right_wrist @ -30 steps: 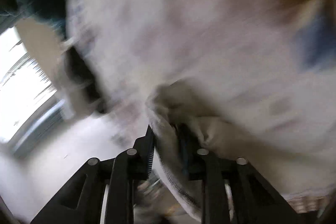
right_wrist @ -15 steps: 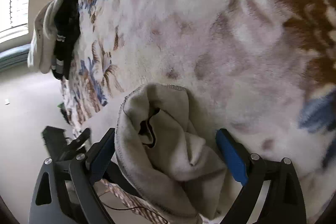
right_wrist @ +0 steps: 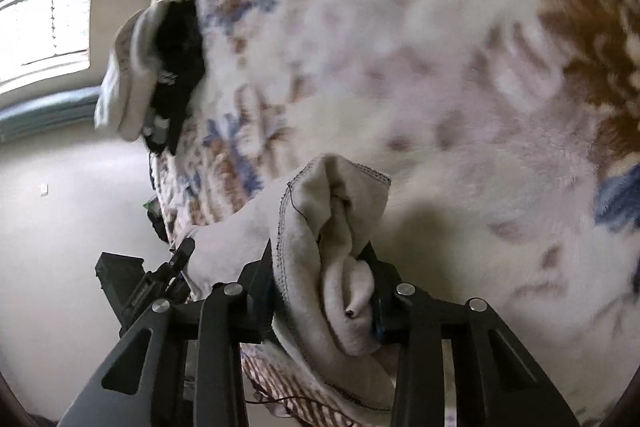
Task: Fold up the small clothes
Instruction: 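Carry the folded beige shirt with both tools onto the clothes stack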
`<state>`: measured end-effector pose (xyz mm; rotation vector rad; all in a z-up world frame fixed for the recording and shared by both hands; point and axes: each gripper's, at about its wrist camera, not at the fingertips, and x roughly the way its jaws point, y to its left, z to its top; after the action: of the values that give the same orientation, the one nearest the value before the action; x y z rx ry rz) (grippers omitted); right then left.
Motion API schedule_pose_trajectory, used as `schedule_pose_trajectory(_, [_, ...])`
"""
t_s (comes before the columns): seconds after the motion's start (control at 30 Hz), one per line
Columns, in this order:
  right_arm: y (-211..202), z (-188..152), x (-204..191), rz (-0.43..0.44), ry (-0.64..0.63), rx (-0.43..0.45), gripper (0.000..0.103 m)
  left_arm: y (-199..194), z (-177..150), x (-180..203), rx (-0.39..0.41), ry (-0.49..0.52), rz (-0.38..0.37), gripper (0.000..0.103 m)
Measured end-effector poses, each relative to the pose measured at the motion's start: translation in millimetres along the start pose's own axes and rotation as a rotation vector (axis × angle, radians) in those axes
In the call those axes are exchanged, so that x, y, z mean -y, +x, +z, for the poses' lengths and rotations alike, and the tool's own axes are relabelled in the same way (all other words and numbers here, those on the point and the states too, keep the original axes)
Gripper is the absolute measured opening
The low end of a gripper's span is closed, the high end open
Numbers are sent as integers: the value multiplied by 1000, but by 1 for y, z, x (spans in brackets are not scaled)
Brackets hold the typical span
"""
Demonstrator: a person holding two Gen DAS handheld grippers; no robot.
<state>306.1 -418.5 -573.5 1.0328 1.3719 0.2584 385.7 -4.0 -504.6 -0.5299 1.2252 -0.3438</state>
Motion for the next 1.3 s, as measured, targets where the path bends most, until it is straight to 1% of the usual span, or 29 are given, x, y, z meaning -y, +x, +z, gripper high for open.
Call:
schedule_pose_trajectory(0.07, [-3, -1, -22, 1, -32, 4, 36, -17, 6, 1, 22, 7, 6, 19])
schedule_pose_trajectory(0.13, [-6, -1, -52, 7, -67, 12, 36, -42, 18, 2, 60, 15, 6, 19])
schedule_pose_trajectory(0.27, [-10, 4, -125, 30, -142, 37, 36, -88, 55, 1, 132, 32, -15, 19])
schedule_pose_trajectory(0.3, [-11, 7, -148, 35, -166, 49, 36, -105, 72, 0, 162, 32, -23, 19])
schedule_pose_trajectory(0.37, [-10, 15, -189, 45, -197, 72, 36, -125, 100, -2, 196, 41, -39, 19])
schedule_pose_trajectory(0.4, [-7, 22, -213, 49, -213, 87, 36, -140, 124, -2, 221, 54, -38, 19])
schedule_pose_trajectory(0.43, [-5, 28, -231, 49, -216, 103, 36, -147, 141, -3, 233, 62, -40, 19])
schedule_pose_trajectory(0.47, [1, 39, -256, 60, -213, 120, 36, -156, 166, -4, 244, 67, -48, 19])
schedule_pose_trajectory(0.53, [12, 58, -293, 58, -219, 151, 36, -164, 209, -3, 260, 80, -56, 19])
schedule_pose_trajectory(0.57, [21, 73, -317, 63, -228, 171, 36, -167, 230, -3, 270, 91, -54, 19])
schedule_pose_trajectory(0.63, [34, 97, -349, 70, -236, 197, 36, -171, 285, -3, 282, 116, -49, 19])
schedule_pose_trajectory(0.67, [43, 117, -369, 74, -237, 216, 36, -170, 316, -3, 288, 127, -40, 19])
schedule_pose_trajectory(0.7, [49, 134, -384, 73, -242, 232, 36, -168, 333, -2, 285, 139, -44, 19])
schedule_pose_trajectory(0.73, [56, 151, -396, 68, -245, 244, 36, -161, 368, -2, 282, 155, -34, 19])
schedule_pose_trajectory(0.77, [63, 171, -407, 68, -241, 259, 36, -158, 381, -3, 280, 163, -27, 19])
schedule_pose_trajectory(0.8, [70, 188, -414, 70, -239, 264, 36, -150, 404, -3, 270, 177, -25, 19])
schedule_pose_trajectory(0.87, [87, 232, -426, 51, -229, 285, 36, -126, 449, -3, 241, 206, 11, 20])
schedule_pose_trajectory(0.93, [104, 267, -431, 16, -216, 286, 36, -101, 474, -9, 204, 214, 42, 20])
schedule_pose_trajectory(0.97, [116, 285, -431, -2, -209, 281, 36, -82, 487, -15, 173, 213, 58, 20])
schedule_pose_trajectory(1.03, [136, 310, -426, -48, -197, 263, 36, -51, 502, -33, 131, 186, 88, 21])
schedule_pose_trajectory(1.1, [155, 325, -419, -87, -191, 257, 36, -27, 507, -49, 102, 155, 104, 22])
schedule_pose_trajectory(1.2, [175, 335, -405, -116, -173, 260, 36, -4, 514, -65, 83, 152, 119, 24])
schedule_pose_trajectory(1.3, [194, 338, -396, -156, -169, 269, 36, 4, 514, -70, 84, 157, 128, 25])
